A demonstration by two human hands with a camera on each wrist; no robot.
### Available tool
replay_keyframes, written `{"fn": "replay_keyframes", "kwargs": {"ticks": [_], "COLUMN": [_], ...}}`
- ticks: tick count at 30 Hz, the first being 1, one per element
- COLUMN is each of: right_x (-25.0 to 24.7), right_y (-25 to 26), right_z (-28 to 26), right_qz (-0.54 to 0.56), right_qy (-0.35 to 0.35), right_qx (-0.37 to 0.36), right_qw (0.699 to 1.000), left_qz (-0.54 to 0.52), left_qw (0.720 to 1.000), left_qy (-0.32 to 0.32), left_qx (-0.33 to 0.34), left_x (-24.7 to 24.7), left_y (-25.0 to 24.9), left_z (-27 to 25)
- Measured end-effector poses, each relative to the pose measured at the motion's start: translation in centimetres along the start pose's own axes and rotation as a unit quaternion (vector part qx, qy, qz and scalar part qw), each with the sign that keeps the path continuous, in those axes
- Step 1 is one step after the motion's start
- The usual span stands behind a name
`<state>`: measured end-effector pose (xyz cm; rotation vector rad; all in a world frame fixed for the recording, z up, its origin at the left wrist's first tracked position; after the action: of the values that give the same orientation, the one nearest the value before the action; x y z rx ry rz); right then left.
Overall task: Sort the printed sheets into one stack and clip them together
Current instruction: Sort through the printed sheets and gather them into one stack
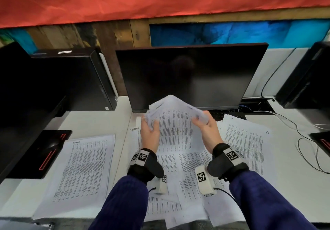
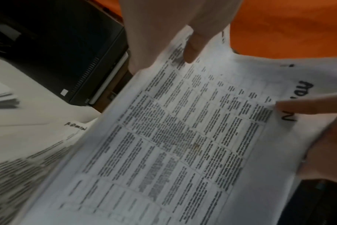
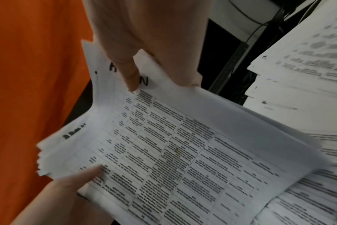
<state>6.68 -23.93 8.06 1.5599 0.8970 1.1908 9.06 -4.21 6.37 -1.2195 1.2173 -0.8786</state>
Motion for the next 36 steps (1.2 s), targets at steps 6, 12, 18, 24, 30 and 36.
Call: {"fn": "replay_keyframes", "kwargs": {"ticks": [6,12,18,24,30,36], "right_x": [0.1,1.1,1.7,-2.0,1.1,-2.0], "right_y": [1.0,-0.7,-1.2,3.0,7.8,5.2], "right_z": [-0.7,-0.7,-1.1,0.3,0.7,0.8], "right_qz": [0.022,-0.041,-0.049,-0.181,-0.464,-0.238], "right_qy": [-0.002,-0.013,-0.017,-0.099,0.05,0.025], "right_qx": [-0.037,-0.024,-0.012,-0.117,-0.145,-0.045], "right_qw": [0.999,0.999,0.999,0.971,0.872,0.97], "left_qz": [0.0,0.032,0.053,0.169,0.404,0.473], "left_qw": [0.998,0.999,0.997,0.974,0.837,0.794], "left_qy": [-0.036,-0.023,-0.045,-0.043,-0.011,0.001], "left_qx": [0.058,0.03,0.017,0.142,0.37,0.382], "left_x": [-0.7,-0.4,-0.9,-1.6,1.5,1.7], "left_y": [-0.6,1.5,1.6,-2.0,-8.0,-7.9], "left_z": [-0.3,-0.6,-0.7,0.5,-0.9,-0.7]}}
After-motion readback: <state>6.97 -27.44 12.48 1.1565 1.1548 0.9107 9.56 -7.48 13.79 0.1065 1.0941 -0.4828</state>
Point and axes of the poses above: each hand's wrist, its own z-axis towards the middle knuckle, its own x-axis out of the palm, y = z × x, the point moved 5 cm from there along z, towards the middle knuckle, and after that the axes turned 10 degrees about z, right-handed, at the moved point
